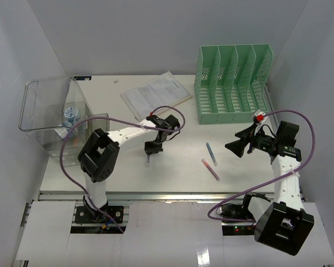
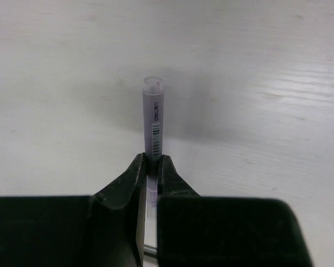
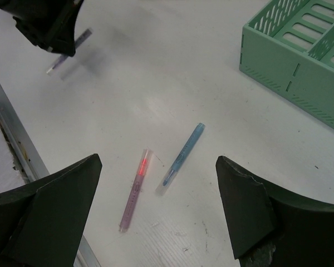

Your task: Organize the desk

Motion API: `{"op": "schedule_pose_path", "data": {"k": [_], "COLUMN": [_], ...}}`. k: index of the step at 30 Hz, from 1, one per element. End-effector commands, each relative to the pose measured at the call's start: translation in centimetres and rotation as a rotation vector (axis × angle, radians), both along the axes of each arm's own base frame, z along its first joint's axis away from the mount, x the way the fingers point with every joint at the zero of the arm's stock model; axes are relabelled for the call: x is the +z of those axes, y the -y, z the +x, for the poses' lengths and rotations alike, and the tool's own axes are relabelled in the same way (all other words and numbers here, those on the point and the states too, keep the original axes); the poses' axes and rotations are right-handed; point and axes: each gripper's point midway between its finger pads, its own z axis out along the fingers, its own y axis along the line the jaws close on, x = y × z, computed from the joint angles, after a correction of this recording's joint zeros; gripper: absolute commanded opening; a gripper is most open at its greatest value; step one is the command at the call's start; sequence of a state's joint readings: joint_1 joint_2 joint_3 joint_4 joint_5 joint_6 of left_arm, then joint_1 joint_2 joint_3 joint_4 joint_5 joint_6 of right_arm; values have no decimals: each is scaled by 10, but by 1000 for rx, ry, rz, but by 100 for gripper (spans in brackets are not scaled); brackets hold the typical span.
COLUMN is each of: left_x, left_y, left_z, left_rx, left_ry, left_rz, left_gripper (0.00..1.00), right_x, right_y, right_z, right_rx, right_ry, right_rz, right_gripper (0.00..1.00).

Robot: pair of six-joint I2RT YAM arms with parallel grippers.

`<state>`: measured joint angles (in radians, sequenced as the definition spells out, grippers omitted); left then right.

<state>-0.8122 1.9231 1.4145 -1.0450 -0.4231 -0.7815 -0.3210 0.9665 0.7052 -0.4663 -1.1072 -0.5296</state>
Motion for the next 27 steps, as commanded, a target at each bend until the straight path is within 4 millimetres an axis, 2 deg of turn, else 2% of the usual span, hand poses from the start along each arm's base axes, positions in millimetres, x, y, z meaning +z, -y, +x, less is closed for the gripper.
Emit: {"op": "schedule_pose_path", "data": {"k": [1,4,5,8,11,14,16,21,24,27], "left_x": [65,79,78,87,89,83,80,74,75,76], "left_y": [-95,-151,-156,-196,-214,-229,-237,-241,-238,-227], "left_z": [20,27,27,38,46,58,64,76,80,84], "left_rx": [79,168,176,245,278,299,320,329,324,312], "left_ry": [165,192,199,231,242,233,223,207,208,214], "left_rz": [179,255,271,326,358,375,390,395,382,301], "left_gripper": [0,0,0,0,0,0,4,39,53,59], "right_x": [18,17,17,15,13,14,14,16,20,16], "right_y": [0,0,0,1,0,-2,-3,-7,-17,-28], "right_z": [2,3,3,4,3,1,0,-7,-23,-39], "right_rx": [18,17,17,16,21,36,45,82,188,244], "right_ry": [57,54,53,44,38,43,50,70,188,228], "right_rz": [-1,0,0,0,6,10,10,20,-11,-1], "right_gripper": [90,90,90,90,90,90,90,90,90,90]}}
